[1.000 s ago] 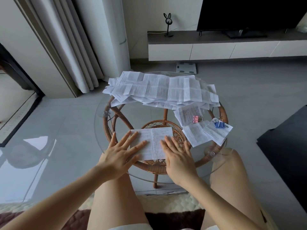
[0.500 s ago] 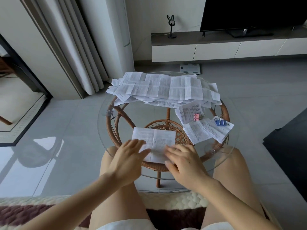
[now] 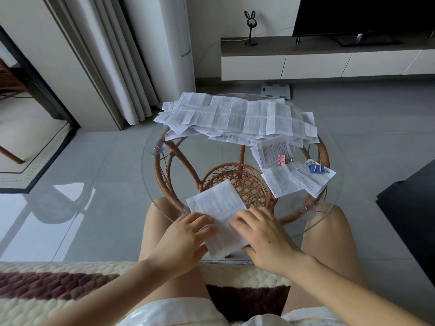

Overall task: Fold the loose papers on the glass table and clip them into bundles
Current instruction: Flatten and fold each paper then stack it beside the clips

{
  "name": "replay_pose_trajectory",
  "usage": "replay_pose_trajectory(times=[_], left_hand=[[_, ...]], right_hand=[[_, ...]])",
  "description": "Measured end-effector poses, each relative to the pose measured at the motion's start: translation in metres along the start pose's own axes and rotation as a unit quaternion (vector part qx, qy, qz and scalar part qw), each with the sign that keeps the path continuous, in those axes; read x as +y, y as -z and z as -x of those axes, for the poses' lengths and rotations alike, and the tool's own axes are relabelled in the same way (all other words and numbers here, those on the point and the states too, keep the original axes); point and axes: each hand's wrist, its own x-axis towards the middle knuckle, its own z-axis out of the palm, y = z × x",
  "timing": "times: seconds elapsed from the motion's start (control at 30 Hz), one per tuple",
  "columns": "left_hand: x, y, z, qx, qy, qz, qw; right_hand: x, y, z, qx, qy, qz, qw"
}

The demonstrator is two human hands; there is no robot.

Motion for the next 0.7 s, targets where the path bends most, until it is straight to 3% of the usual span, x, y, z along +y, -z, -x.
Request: replay_pose_trajectory(times=[0.1, 0.17, 0.23, 0.3, 0.33, 0.4, 0.5, 0.6, 0.7], left_hand=[[0.001, 0.007, -0.001, 0.036, -0.006, 0.064, 0.997], [0.002, 0.018, -0.006, 0.068, 0.046, 0.132, 0.988], [0.009, 0.037, -0.017, 0.113, 0.138, 0.230, 0.957], [0.015, 0.056, -0.033, 0.115, 0.257, 0.374, 0.884], [0.014, 0.062, -0.043, 0.101, 0.303, 0.435, 0.842], [0.004, 0.066, -0.058, 0.068, 0.363, 0.507, 0.778], [-0.015, 0.058, -0.069, 0.014, 0.438, 0.542, 0.717], [-0.026, 0.044, -0.072, -0.052, 0.480, 0.542, 0.688], [-0.027, 0.032, -0.073, -0.089, 0.484, 0.519, 0.699]], right_hand=[[-0.006, 0.005, 0.002, 0.061, 0.023, -0.087, 0.994], [-0.008, 0.026, 0.000, 0.092, -0.029, -0.215, 0.972], [-0.009, 0.058, -0.007, 0.113, -0.142, -0.375, 0.909], [-0.001, 0.077, -0.013, 0.211, -0.209, -0.451, 0.842], [0.003, 0.085, -0.016, 0.263, -0.208, -0.408, 0.849], [0.010, 0.088, -0.022, 0.297, -0.155, -0.247, 0.909], [0.022, 0.065, -0.021, 0.195, -0.048, -0.122, 0.972], [0.034, 0.040, -0.014, 0.088, 0.034, -0.060, 0.994], [0.037, 0.020, -0.011, 0.050, 0.065, -0.065, 0.995]])
